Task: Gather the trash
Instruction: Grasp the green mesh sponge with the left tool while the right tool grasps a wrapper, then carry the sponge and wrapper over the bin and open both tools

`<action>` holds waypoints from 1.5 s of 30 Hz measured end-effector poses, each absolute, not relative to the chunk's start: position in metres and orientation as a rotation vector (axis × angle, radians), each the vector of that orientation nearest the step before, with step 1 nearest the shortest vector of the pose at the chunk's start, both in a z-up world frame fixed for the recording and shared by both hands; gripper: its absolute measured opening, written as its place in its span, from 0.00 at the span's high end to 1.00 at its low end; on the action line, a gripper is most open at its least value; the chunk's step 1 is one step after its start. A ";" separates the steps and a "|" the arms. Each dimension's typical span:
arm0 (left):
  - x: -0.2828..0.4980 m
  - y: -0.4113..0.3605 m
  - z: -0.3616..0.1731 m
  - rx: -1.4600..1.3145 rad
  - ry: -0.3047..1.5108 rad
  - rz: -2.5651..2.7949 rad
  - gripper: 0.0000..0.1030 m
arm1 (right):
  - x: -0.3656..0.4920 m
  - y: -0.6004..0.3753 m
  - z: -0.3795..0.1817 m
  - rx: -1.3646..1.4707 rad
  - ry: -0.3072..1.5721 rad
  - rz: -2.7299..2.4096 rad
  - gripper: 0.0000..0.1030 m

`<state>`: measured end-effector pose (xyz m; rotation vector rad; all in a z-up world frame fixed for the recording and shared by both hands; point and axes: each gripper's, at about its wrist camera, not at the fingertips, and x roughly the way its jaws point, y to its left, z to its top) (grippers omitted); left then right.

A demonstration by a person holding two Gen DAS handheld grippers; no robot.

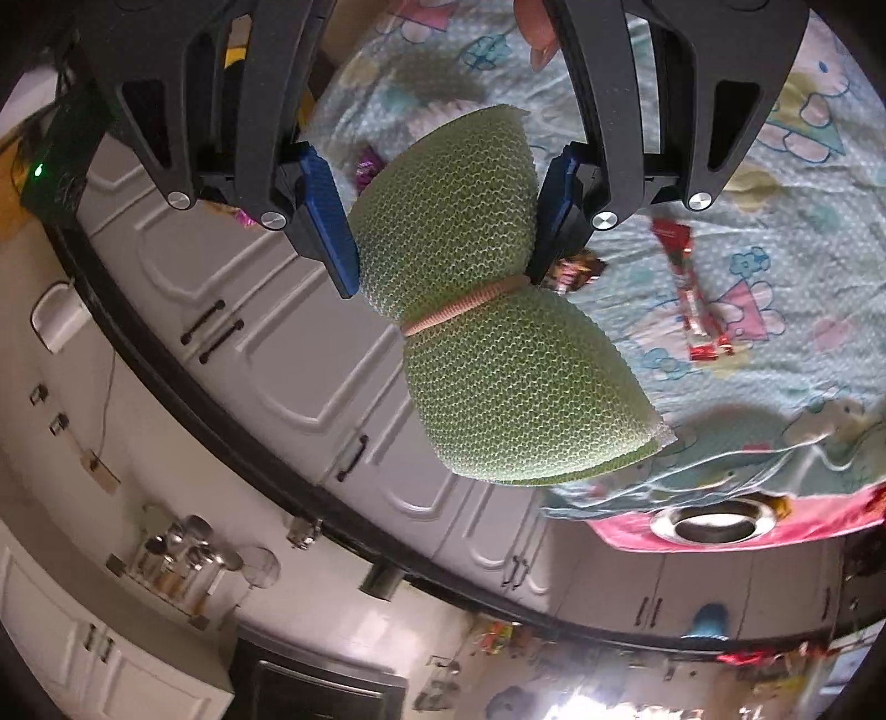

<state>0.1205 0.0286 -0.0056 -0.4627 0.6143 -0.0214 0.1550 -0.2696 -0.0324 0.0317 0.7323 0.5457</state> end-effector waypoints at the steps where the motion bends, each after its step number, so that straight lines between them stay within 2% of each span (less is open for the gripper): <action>1: 0.120 0.024 -0.004 -0.452 0.614 -0.029 0.51 | 0.154 -0.273 -0.030 0.039 0.727 0.544 0.84; 21: 0.120 -0.064 0.001 -0.289 0.630 -0.198 0.51 | 0.122 -0.340 0.005 0.078 0.614 0.411 0.84; 45: 0.123 -0.173 -0.006 -0.109 0.650 -0.422 0.52 | 0.097 -0.409 -0.018 0.147 0.641 0.251 0.84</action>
